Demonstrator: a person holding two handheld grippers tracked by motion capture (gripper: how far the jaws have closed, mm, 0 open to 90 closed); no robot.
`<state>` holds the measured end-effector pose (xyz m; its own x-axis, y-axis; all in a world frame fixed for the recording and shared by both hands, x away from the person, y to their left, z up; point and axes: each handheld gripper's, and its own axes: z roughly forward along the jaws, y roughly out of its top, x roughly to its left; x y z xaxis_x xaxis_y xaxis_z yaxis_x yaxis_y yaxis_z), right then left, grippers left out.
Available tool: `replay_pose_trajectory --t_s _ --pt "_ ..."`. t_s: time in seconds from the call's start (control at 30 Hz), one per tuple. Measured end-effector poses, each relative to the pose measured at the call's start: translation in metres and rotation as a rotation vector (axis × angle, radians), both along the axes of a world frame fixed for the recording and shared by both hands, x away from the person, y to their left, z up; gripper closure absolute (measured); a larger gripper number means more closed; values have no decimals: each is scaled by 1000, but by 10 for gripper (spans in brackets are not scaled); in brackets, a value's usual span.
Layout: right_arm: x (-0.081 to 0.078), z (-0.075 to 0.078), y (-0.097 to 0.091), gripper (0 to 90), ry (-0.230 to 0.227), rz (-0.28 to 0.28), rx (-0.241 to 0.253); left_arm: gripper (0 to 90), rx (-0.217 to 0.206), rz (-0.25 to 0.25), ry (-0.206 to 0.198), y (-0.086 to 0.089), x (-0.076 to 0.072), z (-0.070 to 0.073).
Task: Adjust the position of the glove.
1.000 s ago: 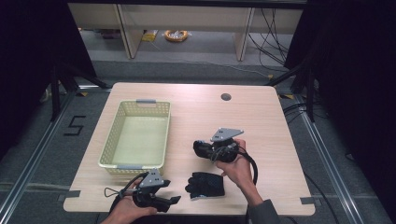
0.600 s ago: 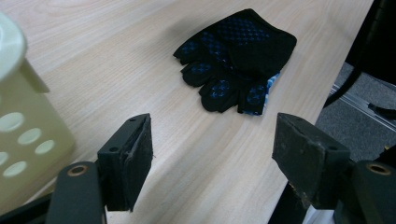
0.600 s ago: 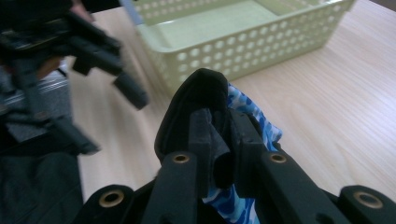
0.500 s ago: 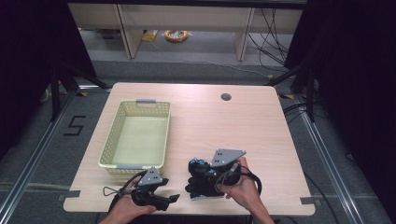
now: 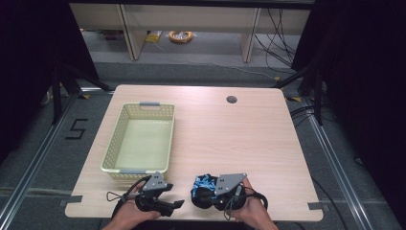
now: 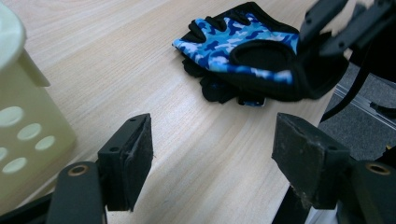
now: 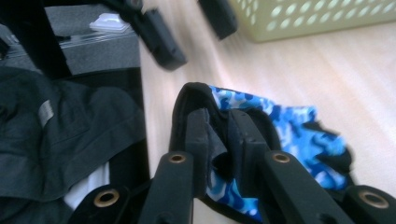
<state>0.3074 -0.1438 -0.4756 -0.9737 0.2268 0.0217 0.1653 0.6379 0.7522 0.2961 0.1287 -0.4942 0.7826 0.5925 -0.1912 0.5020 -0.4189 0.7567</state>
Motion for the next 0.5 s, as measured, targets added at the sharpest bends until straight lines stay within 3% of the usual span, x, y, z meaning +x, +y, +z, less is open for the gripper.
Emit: replay_pose_trajectory --t_s 0.07,0.1,0.2,0.3,0.4,0.5 --pt "-3 -4 0 781 15 4 -12 283 6 7 2 0 0 0" --pt "-4 -6 0 775 16 7 -18 283 -20 14 9 -1 -1 0" --pt "-7 -9 -1 725 25 -10 -23 285 0 4 2 -1 2 1" --pt "-10 -8 -5 660 31 -32 -18 291 -28 -13 19 -3 2 2" --pt "-18 -8 -12 574 52 -108 -25 295 -41 -9 36 -5 2 5" --pt "-29 -9 -19 545 56 -207 -47 305 -36 -24 14 -9 6 9"
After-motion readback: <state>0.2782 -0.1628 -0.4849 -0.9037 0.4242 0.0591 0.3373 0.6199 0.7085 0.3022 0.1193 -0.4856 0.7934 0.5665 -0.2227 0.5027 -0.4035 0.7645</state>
